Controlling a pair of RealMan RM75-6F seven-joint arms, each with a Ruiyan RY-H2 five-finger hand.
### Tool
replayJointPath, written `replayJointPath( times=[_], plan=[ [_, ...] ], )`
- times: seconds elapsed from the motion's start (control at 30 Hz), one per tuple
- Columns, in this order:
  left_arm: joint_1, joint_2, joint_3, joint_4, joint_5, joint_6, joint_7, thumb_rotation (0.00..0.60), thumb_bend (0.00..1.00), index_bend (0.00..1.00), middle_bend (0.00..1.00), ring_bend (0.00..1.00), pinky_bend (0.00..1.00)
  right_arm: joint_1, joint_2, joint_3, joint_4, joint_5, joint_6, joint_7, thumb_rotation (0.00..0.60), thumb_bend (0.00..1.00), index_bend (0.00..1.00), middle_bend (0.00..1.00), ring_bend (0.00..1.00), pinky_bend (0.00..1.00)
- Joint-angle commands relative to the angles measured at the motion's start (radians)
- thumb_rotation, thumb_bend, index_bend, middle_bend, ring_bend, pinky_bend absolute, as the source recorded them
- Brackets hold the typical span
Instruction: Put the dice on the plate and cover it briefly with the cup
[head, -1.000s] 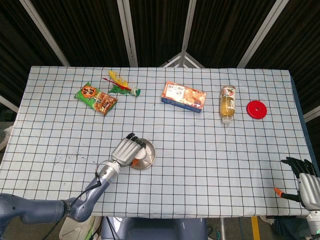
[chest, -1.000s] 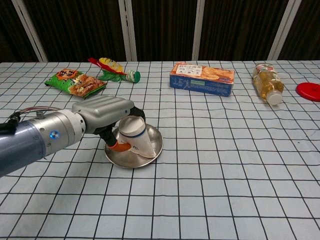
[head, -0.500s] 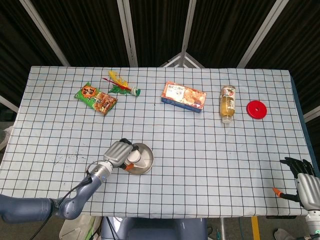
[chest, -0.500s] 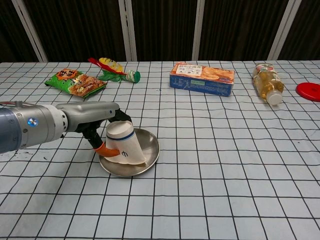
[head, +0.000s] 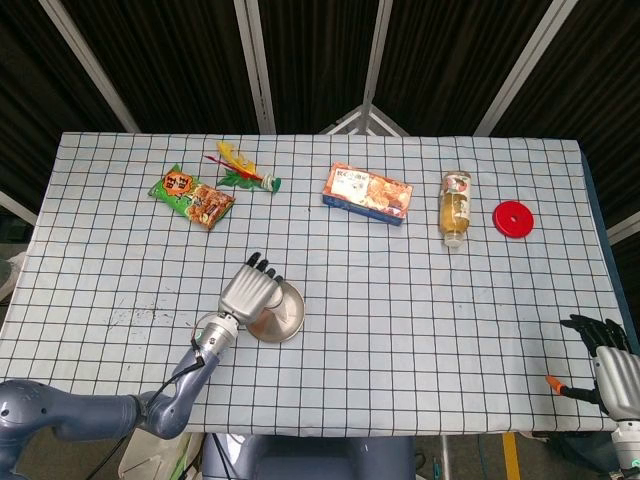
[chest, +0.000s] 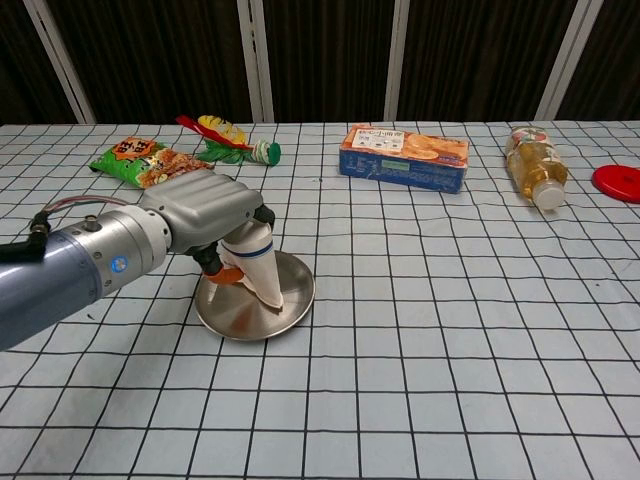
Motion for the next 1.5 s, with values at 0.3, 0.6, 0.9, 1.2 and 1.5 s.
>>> replayJointPath(
  times=[0.3,0.6,0.9,1.2,1.5],
  plan=[
    [0.027,0.034,-0.014,-0.090,0.059,-0.014,-0.099,0.600,0.45,0.41,0.34,0.20,0.14,0.001,0.000,-0.002,-0.002,-0.005,0.000,-0.005,0.600,0.10,0.25,0.19,0.13,0.00],
    [0.051,0.165,-0.040,-0.240,0.084,0.020,-0.110,0.600,0.44,0.38,0.29,0.18,0.12,0.001,0.001,-0.002,-0.004,-0.002,-0.001,-0.007,0.600,0.10,0.25,0.19,0.13,0.00],
    [0.075,0.336,-0.071,-0.356,-0.046,0.066,0.024,0.600,0.42,0.32,0.26,0.15,0.12,0.000,0.002,-0.002,-0.008,-0.001,0.001,-0.009,0.600,0.10,0.25,0.19,0.13,0.00],
    [0.122,0.396,-0.075,-0.265,-0.183,0.015,-0.055,0.600,0.42,0.32,0.27,0.15,0.12,0.002,-0.002,-0.005,-0.009,0.001,-0.008,-0.020,0.600,0.10,0.25,0.19,0.13,0.00],
    [0.147,0.372,-0.088,-0.073,-0.238,-0.071,-0.173,0.600,0.42,0.33,0.27,0.15,0.12,0.011,-0.013,-0.007,-0.002,0.011,-0.031,-0.035,0.600,0.10,0.25,0.19,0.13,0.00]
  ],
)
